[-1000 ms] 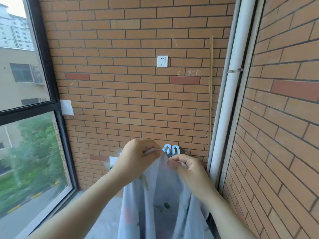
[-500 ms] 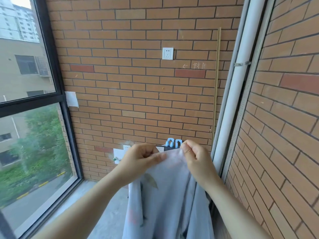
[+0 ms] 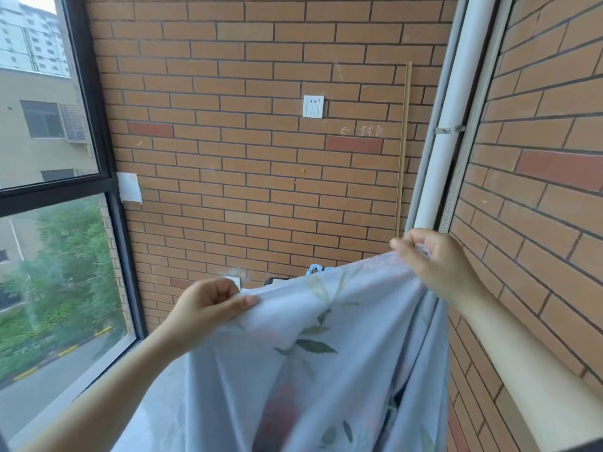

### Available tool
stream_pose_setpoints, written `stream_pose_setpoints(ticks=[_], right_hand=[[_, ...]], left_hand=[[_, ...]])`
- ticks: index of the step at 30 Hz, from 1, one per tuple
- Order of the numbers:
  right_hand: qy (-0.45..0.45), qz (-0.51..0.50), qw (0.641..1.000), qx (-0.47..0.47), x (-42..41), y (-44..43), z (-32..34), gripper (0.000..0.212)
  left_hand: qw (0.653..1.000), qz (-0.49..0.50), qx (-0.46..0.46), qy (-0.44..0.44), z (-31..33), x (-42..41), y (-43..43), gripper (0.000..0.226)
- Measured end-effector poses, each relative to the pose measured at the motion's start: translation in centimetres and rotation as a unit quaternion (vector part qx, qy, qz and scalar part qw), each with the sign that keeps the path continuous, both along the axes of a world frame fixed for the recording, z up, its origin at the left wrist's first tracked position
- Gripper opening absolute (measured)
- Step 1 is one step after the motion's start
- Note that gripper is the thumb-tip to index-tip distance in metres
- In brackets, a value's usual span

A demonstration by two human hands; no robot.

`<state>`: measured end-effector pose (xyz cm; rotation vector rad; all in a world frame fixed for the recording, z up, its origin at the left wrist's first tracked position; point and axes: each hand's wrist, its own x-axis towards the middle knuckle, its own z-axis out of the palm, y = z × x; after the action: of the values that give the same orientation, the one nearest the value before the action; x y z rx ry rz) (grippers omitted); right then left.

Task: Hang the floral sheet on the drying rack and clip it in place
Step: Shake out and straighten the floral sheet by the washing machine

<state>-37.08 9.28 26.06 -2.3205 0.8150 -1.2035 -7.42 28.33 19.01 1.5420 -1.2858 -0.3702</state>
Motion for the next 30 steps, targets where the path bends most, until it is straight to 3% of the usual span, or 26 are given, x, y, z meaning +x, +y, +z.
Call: stream_pose_setpoints(ticks=[4,10,14,18,21,25,30], right_hand=[[0.095,0.034,0.994,0.05,-0.5,0.5,-0.3,0.048],[-0.013,-0.047,0.998,-0.05,1.0,-0.5,4.3,0.045],[-0.096,-0.073,0.979,-0.163,1.2,-0.1,12.3,0.05],[-0.146,-0.076,0.964,-0.209,0.9,-0.2,16.8,0.046],[-0.11,-0.086,0.971,-0.196,0.9,-0.4,16.1,0.049],[-0.15,-0.107,0.964,-0.191,0.7,-0.8,14.7,0.054],[-0.089,-0.13,0.978,-0.139,0.3,-2.0,12.6,0.048]], left_hand=[[0.982,0.118,-0.059,-0.135,2.8,1.3,-1.2,0.045],[0.942,0.192,-0.13,-0.241,11.6,1.4,-3.8,0.036],[0.919,0.224,-0.21,-0.248,19.1,0.6,-4.1,0.036],[0.91,0.226,-0.262,-0.23,23.2,-0.6,-3.5,0.036],[0.914,0.226,-0.245,-0.231,22.7,-0.8,-3.1,0.033],[0.918,0.215,-0.244,-0.228,22.7,-1.3,-3.4,0.03],[0.932,0.185,-0.219,-0.221,21.0,-2.6,-4.1,0.021]])
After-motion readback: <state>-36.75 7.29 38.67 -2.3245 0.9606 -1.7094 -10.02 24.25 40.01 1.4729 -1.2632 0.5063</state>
